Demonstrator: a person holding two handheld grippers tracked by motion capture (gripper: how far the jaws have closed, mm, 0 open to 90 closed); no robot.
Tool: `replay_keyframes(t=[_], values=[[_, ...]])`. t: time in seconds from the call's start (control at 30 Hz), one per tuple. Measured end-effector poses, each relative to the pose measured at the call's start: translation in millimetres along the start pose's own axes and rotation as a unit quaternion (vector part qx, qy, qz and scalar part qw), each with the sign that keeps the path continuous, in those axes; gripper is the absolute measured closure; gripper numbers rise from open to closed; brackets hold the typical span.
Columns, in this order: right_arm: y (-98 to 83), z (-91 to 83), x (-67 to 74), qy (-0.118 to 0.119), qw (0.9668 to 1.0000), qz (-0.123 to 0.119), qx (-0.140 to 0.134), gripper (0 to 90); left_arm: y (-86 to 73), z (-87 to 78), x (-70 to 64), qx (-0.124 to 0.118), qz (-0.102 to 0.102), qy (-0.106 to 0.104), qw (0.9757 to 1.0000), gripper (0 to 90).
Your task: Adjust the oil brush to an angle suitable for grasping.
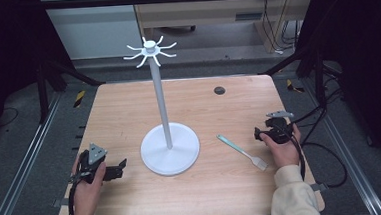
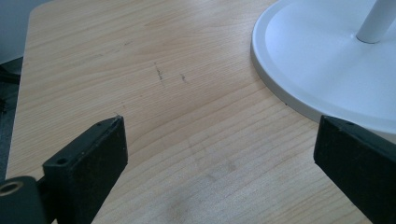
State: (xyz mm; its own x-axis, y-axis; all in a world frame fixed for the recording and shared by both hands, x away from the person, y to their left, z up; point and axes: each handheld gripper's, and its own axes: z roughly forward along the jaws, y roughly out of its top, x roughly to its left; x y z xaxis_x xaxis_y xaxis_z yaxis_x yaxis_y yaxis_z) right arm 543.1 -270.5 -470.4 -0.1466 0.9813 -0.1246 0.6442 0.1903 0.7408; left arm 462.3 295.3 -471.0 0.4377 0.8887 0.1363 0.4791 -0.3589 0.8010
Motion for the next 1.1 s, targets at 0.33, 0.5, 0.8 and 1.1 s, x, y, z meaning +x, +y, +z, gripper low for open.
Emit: replay_keyframes(t=[0.33, 0.5, 0.8, 1.1], values=[[10.6, -6.6, 19.1, 0.034, 0.9985, -0.042, -0.01, 36.7, 0.5, 0.3, -1.7, 0.001, 0.005, -0.001, 1.0, 2.5], [20.7, -5.2, 43.9, 0.071, 0.992, -0.104, 0.012, 56.4, 0.4, 0.5, -1.9, 0.003, 0.006, -0.001, 1.0, 2.5], [30.7, 4.7, 84.8, 0.15, 0.9677, -0.196, 0.05, 85.9, 0.4, 0.8, -2.7, 0.003, 0.008, -0.002, 1.0, 2.5], [24.3, 16.3, 87.4, 0.187, 0.9621, -0.185, 0.07, 90.0, 0.7, 1.1, -3.7, 0.004, 0.011, -0.003, 0.9999, 2.5]])
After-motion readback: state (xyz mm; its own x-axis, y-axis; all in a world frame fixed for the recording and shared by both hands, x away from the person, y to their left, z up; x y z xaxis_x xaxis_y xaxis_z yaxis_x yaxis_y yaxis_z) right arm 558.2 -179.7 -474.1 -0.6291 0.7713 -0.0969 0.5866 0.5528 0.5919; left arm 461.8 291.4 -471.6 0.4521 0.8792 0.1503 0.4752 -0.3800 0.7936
